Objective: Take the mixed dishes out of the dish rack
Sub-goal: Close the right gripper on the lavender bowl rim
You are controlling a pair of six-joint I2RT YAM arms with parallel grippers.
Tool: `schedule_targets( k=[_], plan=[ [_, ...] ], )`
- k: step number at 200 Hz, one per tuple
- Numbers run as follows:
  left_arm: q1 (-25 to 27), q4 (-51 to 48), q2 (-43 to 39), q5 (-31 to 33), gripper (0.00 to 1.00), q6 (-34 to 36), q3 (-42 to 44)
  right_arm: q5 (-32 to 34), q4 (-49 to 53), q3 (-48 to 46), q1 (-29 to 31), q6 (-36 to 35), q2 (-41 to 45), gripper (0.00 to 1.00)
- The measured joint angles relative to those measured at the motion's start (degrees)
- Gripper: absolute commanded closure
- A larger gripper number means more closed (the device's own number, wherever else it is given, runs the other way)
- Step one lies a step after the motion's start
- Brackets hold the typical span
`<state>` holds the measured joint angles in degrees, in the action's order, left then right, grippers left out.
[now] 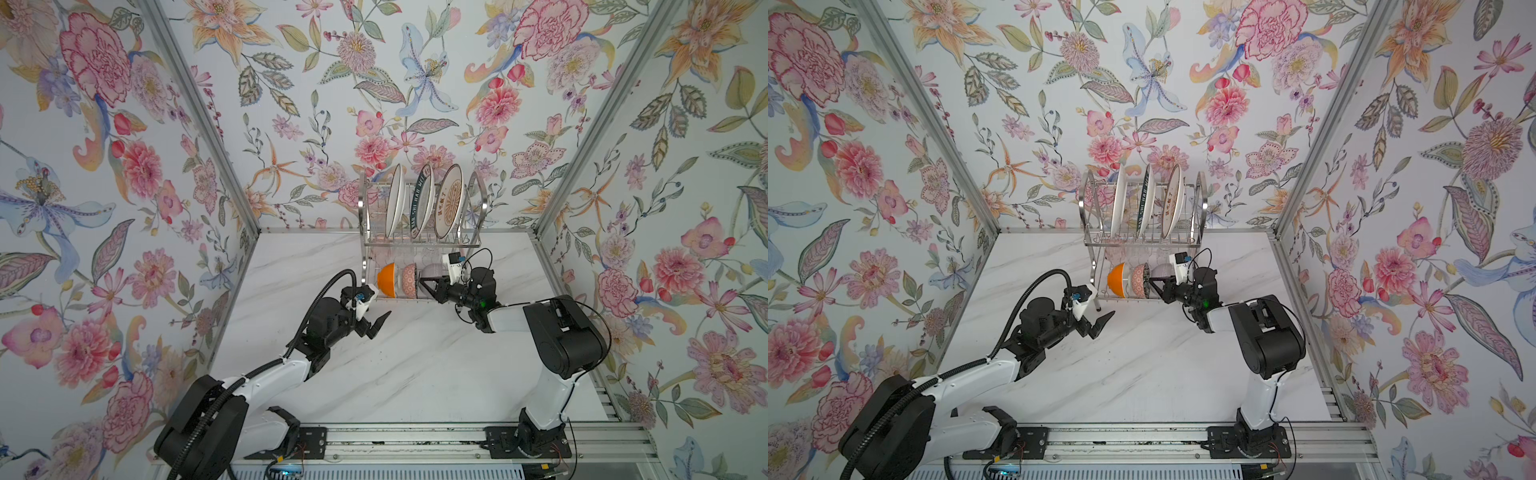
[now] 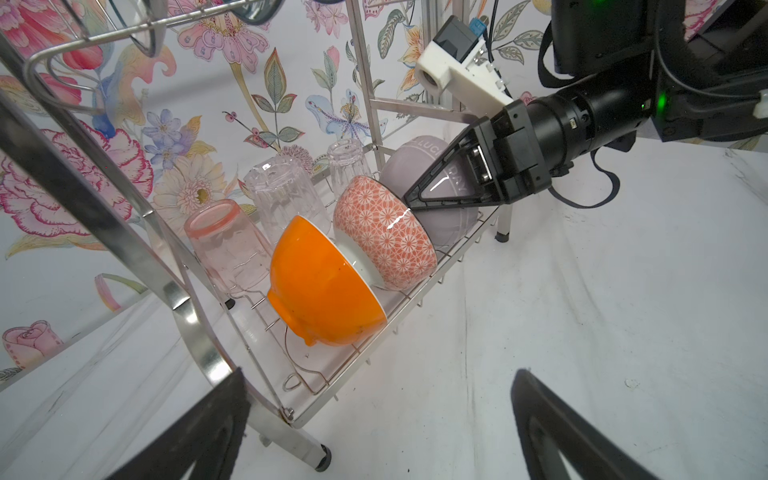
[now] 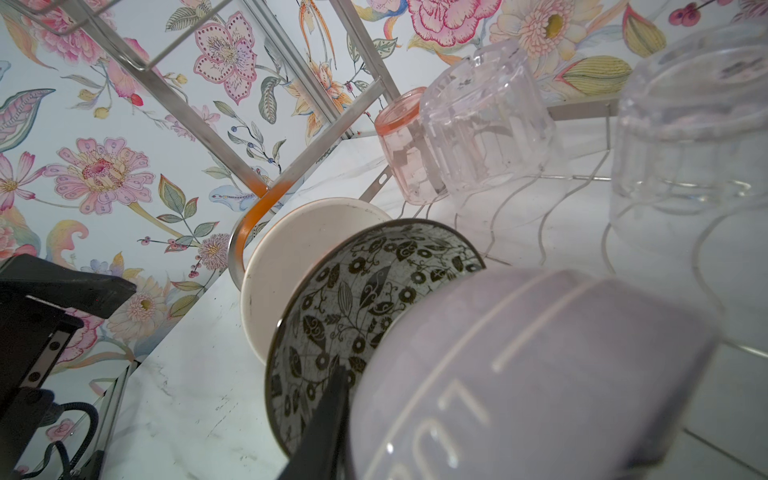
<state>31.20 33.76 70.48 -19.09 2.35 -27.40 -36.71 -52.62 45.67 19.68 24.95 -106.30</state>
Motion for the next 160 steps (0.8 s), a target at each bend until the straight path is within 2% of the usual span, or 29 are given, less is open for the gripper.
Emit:
schedule_targets(
  k=[37,47,59,99,160],
  plan=[
    [0.0,0.6,0.0,0.0,0.01,0.0,0.3,-1.2,-0.6,0.0,0.0,0.4,-0.2,0.79],
    [0.0,0.6,0.0,0.0,0.01,0.0,0.4,-1.7,-0.7,0.0,0.0,0.5,-0.3,0.81],
    [0.0,0.6,0.0,0.0,0.01,0.0,0.4,-2.1,-0.8,0.0,0.0,0.5,-0.4,0.89],
    [0.1,0.6,0.4,0.0,0.01,0.0,0.4,-4.3,-1.0,0.1,-0.2,0.3,-0.7,0.91],
    [0.1,0.6,0.6,0.0,0.01,0.0,0.4,-7.6,1.6,0.9,-1.3,-4.1,-0.7,0.98]
  ],
)
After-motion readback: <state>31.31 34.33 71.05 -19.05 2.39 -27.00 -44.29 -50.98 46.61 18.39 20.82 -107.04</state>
